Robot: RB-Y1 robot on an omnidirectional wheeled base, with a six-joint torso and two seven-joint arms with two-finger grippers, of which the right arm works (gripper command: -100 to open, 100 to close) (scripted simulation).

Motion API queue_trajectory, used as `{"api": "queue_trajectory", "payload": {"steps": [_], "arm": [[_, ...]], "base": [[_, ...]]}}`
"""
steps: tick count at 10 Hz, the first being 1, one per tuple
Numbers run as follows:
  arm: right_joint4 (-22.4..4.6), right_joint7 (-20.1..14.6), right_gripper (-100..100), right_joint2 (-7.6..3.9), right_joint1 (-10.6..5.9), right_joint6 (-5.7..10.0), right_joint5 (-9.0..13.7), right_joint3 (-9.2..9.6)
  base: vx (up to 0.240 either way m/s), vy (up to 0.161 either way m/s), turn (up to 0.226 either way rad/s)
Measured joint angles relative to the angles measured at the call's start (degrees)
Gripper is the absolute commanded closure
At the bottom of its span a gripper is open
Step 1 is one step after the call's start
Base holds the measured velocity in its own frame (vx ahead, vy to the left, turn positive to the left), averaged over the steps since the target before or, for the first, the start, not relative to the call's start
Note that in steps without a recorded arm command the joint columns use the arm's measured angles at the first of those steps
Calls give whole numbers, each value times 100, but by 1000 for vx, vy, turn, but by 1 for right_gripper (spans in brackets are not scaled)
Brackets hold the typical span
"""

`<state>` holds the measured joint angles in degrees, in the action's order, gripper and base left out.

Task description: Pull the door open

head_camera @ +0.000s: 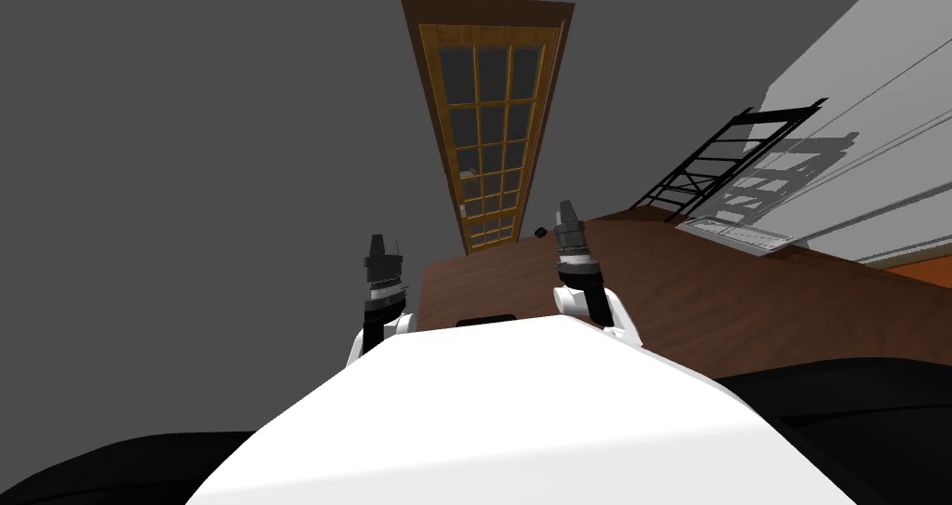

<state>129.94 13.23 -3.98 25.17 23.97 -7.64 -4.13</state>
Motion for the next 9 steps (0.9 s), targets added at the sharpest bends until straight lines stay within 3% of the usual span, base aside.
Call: {"api": "queue_trajectory", "payload": {"steps": [9], "arm": [[-1189,826,-100,-121,-212,428,-158,-80]], "base": [[132,59,29]]}}
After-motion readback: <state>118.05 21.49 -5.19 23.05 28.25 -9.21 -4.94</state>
